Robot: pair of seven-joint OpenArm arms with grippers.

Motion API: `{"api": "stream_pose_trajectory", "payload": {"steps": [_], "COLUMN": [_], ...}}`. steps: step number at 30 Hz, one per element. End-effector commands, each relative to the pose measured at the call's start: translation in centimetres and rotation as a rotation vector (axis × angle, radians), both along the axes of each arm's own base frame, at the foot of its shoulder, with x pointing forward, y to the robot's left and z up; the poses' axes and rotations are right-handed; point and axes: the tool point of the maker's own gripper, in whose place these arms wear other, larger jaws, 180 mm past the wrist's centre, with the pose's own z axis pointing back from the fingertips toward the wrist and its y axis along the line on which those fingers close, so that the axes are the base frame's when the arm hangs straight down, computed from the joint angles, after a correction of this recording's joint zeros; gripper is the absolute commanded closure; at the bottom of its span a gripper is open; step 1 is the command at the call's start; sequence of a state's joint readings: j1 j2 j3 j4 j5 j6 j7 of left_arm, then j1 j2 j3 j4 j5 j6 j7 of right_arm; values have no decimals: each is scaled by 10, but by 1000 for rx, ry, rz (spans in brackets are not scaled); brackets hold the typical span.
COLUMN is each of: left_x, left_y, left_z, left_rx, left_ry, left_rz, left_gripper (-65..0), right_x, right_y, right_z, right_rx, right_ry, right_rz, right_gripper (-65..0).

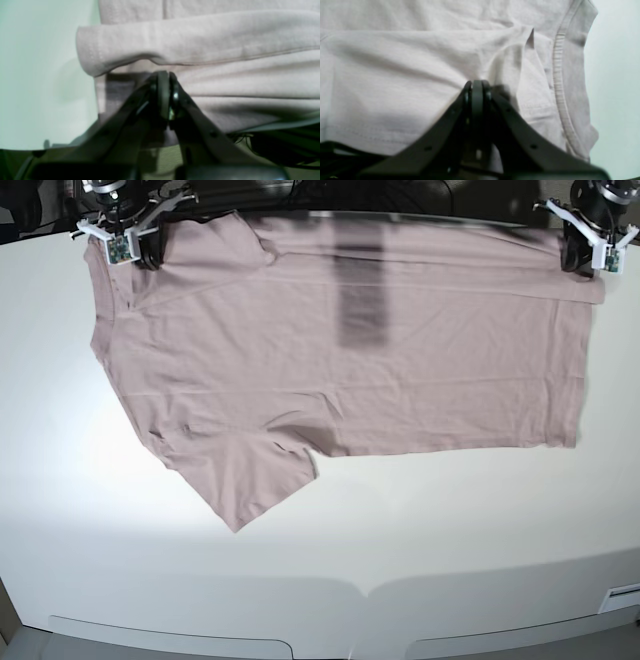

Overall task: Fold the T-shirt properly
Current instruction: 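Release the shoulder edge and move both grippers to the hem corners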

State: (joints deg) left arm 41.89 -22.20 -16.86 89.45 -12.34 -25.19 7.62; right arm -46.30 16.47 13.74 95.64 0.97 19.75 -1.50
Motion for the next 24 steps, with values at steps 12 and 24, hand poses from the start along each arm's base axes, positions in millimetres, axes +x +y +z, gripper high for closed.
{"api": "stream_pose_trajectory", "payload": {"steps": [12, 24], "left_x": [69, 131], "left_y": [-18, 14], "left_z": [84, 135], "left_rx": [73, 75], "left_ry": [-244, -421], "left_rz": [-167, -51], "left_gripper": [0, -175], "right_x": [36, 93], "right_y": [1, 4], "right_z": [26, 58], "right_rx": [-41, -55], "right_ry": [-70, -189], "right_rz": [22, 34], "right_gripper": [0, -57]}}
